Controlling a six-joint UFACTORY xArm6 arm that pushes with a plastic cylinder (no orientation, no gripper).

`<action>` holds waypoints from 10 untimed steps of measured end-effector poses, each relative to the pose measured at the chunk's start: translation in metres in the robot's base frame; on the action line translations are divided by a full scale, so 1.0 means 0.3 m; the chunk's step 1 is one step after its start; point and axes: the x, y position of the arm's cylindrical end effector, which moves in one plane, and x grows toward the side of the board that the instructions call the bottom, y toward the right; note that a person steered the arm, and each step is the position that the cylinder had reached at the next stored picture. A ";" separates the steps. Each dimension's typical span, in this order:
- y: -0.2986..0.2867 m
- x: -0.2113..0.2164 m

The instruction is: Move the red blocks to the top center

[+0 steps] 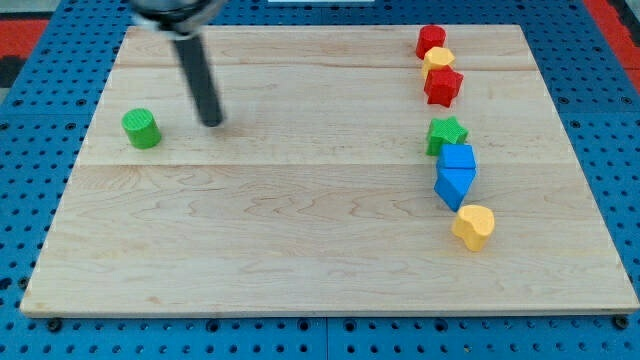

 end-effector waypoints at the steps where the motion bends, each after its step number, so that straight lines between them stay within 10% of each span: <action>1: 0.096 -0.002; 6: 0.972 -0.110; 10: 0.670 -0.299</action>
